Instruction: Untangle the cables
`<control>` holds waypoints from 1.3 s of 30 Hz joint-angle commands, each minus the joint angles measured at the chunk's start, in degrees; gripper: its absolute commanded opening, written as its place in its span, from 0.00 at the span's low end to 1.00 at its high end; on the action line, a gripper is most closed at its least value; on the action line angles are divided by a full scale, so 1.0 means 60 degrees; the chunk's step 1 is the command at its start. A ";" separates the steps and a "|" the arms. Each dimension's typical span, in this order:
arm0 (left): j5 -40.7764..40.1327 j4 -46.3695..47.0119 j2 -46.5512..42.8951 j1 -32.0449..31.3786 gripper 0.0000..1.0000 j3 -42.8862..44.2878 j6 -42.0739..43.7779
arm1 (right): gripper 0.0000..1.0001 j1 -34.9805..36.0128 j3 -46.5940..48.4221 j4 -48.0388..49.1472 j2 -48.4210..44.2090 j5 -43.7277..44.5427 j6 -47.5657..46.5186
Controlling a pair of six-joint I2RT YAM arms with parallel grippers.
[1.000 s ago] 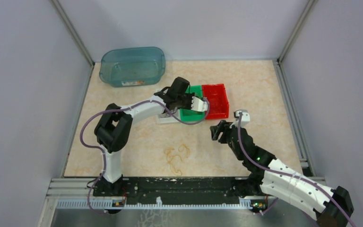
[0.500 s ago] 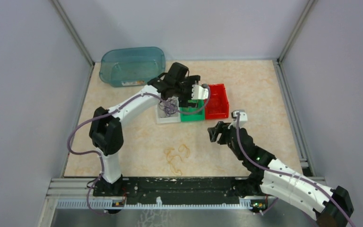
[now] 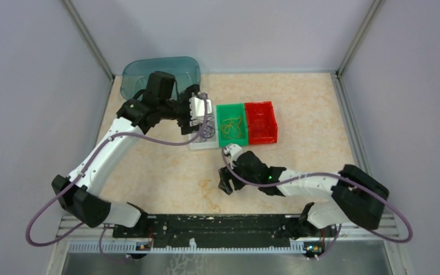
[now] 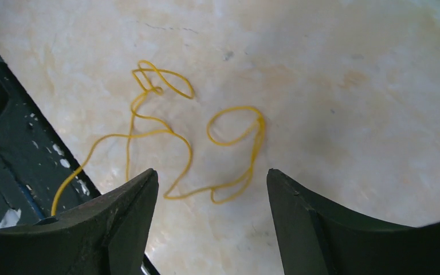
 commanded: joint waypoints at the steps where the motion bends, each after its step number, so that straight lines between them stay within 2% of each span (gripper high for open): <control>1: 0.0766 -0.0316 -0.0790 0.1102 0.99 -0.0933 -0.0809 | 0.71 0.0355 0.1255 0.0821 0.1370 -0.0978 -0.0645; 5: 0.1224 -0.0063 -0.1436 0.2005 0.99 -0.1503 -0.1343 | 0.61 0.0450 0.1597 0.0578 0.2141 -0.0912 -0.0664; 8: 0.1253 0.0569 -0.2130 0.2322 0.99 -0.2208 -0.1459 | 0.57 0.0463 0.1655 0.0225 0.2135 -0.0697 -0.0640; 14: 0.1346 0.0968 -0.2527 0.2808 0.99 -0.2750 -0.2059 | 0.57 0.0517 0.1922 -0.1359 0.1654 0.0498 -0.0455; 20: 0.1330 0.0890 -0.2474 0.3086 0.99 -0.2744 -0.2448 | 0.68 0.0888 0.2117 -0.2587 0.1244 0.1502 -0.0159; 24: 0.1357 0.1022 -0.2577 0.3205 1.00 -0.2765 -0.2439 | 0.69 0.1106 0.2433 -0.3148 0.0670 0.2048 -0.0037; 30: 0.1607 0.0954 -0.2609 0.3686 0.99 -0.2673 -0.2387 | 0.68 0.1109 0.2408 -0.3221 -0.0363 0.1196 0.0102; 33: 0.1918 0.0885 -0.2577 0.4012 0.99 -0.2633 -0.2380 | 0.69 0.1109 0.2232 -0.3323 -0.0215 0.0695 -0.0073; 39: 0.2449 0.0725 -0.2652 0.4392 0.99 -0.2673 -0.2375 | 0.69 0.1113 0.1653 -0.2309 0.0275 -0.0424 -0.0495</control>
